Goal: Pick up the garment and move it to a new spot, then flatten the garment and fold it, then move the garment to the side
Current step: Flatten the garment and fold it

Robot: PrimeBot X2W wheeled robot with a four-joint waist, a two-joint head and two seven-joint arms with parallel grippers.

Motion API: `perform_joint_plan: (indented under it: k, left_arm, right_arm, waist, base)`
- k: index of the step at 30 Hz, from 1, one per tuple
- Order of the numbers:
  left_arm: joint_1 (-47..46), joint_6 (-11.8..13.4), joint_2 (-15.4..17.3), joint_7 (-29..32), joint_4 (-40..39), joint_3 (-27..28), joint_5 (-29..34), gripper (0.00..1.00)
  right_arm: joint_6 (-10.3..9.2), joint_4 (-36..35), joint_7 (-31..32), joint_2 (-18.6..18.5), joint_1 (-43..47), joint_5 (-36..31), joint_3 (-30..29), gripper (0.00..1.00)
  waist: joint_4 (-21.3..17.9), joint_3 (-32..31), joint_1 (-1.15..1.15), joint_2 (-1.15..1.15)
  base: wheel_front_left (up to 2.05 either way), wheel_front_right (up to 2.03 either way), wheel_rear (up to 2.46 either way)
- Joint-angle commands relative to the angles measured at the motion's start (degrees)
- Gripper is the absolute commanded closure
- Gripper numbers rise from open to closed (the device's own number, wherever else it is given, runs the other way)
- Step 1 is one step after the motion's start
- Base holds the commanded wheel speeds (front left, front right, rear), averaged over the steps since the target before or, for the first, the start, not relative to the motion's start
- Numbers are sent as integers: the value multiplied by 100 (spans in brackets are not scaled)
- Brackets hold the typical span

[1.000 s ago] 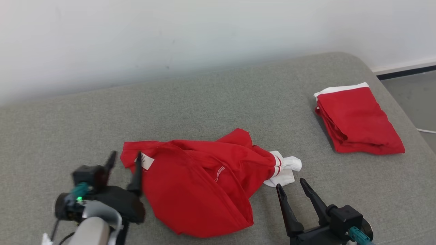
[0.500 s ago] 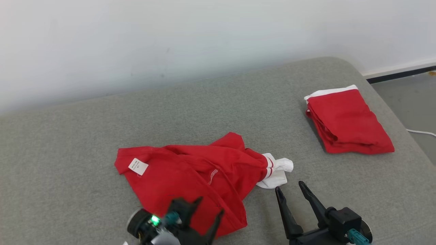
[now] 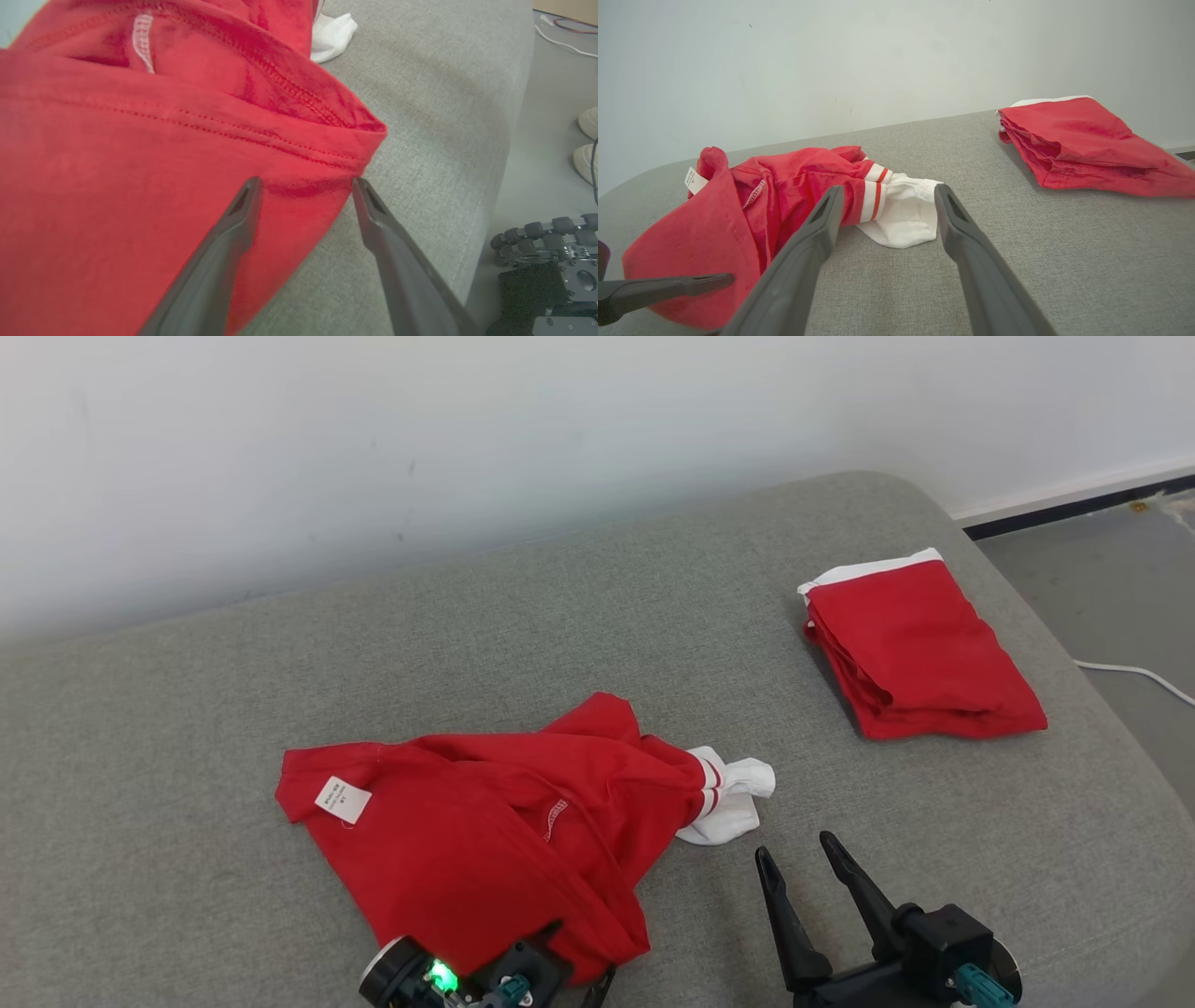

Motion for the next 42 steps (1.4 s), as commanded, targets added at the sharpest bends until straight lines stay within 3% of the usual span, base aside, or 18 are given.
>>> perform_joint_plan:
  k: [1,18,19,21,30,42]
  left_arm:
    - [-83,102,-25,-94,98,-30,91,0]
    - [-530,296,-406,-416,1177,-101,-7,0]
    - [-566,303,-414,-424,1236,-101,-15,21]
    - [-619,302,-439,-466,1345,-92,-62,100]
    - [-825,200,-535,-858,1166,143,-469,100]
    - [-1574,72,-575,-926,-552,833,-1273,100]
  right_arm:
    - [-17,-17,22,-23,-16,4,-1,0]
    - [-17,-63,-14,-3,-156,4,-27,0]
    - [-17,-62,-14,-7,-165,-1,-35,0]
    - [-17,-57,-15,-8,-171,-13,-49,0]
    - [-17,-5,-26,15,-70,-29,-102,0]
    - [-17,46,-39,37,-57,5,-46,0]
  waist:
    - [-16,14,0,0]
    - [-62,285,0,0]
    - [-66,296,0,0]
    - [-71,309,0,0]
    - [49,220,0,0]
    - [260,61,0,0]
  base:
    - [0,0,0]
    - [0,0,0]
    - [0,0,0]
    - [0,0,0]
    - [0,0,0]
    - [0,0,0]
